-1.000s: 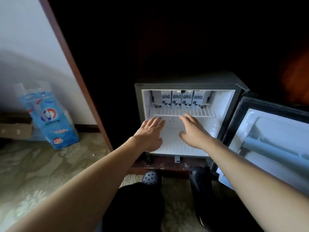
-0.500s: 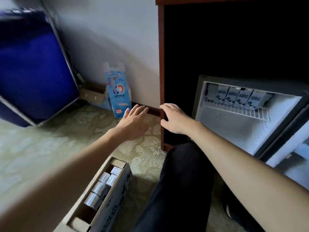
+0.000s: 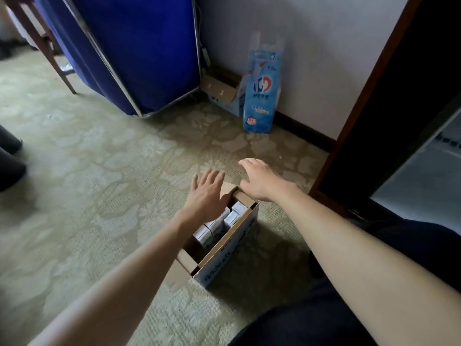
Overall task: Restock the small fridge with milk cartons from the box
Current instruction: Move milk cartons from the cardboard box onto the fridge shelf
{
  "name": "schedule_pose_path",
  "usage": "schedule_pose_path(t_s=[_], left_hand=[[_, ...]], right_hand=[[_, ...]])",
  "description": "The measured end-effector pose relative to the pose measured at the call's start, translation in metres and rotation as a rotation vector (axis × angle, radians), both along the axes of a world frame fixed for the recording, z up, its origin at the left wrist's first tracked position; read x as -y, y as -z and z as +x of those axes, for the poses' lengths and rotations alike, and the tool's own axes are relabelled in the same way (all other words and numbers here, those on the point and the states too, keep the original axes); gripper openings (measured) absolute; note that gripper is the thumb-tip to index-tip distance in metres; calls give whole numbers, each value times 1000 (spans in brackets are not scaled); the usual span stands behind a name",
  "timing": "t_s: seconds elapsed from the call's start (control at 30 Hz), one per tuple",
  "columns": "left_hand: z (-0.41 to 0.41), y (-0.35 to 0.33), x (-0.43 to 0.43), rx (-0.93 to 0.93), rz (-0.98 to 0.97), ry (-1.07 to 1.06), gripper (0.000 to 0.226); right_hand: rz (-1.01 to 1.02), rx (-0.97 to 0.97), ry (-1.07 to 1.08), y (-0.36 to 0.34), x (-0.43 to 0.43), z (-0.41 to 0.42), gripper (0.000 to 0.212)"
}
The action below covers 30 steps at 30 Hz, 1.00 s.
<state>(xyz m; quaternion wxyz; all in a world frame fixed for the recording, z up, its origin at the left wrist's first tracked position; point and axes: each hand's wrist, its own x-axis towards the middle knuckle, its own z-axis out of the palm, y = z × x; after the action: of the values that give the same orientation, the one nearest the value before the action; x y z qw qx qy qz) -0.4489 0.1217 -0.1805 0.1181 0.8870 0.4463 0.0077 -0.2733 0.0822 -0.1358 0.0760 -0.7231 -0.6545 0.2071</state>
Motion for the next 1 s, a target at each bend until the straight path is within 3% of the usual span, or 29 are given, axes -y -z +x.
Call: schedule_pose_path(t_s=[0.5,0.8,1.0], left_hand=[[-42,132,48,168,-207,-270,50],[-50,159,55,205,-114,-340,46],[-52,168,49,172,-236,-438,51]], right_hand=[[-231,3,-86,140,-3,-35,51],[-327,72,-94,166,-2,-58,54],[-318,2,-140,171,-4,-57,56]])
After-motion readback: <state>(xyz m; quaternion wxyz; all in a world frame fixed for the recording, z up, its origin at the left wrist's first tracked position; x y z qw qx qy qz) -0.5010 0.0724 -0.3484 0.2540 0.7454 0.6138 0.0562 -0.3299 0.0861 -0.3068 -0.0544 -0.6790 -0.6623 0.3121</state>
